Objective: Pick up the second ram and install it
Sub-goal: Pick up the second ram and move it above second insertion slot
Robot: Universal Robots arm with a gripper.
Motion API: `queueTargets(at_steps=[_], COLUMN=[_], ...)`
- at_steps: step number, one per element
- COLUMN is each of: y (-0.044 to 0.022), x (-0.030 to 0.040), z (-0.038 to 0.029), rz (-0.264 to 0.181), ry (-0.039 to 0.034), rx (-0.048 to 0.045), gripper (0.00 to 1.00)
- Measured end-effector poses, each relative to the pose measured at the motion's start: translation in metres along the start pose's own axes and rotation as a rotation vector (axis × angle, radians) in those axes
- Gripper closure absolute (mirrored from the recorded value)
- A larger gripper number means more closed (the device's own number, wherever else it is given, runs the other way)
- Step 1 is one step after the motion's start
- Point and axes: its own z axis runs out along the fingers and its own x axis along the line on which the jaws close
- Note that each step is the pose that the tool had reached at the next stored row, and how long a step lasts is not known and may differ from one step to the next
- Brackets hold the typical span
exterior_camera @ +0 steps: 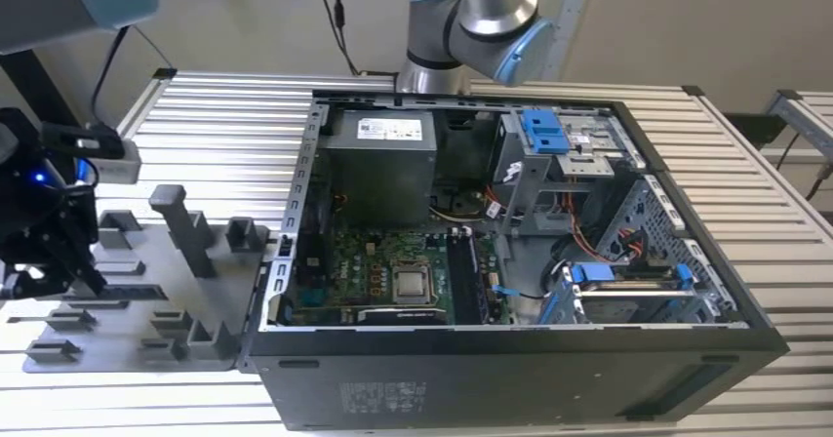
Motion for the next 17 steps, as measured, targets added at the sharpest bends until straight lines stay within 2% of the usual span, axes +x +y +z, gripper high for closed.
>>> queueTargets(at_steps=[17], y=[-0.0002], x=[0.0], z=[-0.0098], rz=[0.002], ry=[0.0001], rx=[-0.0001], gripper=[0.86])
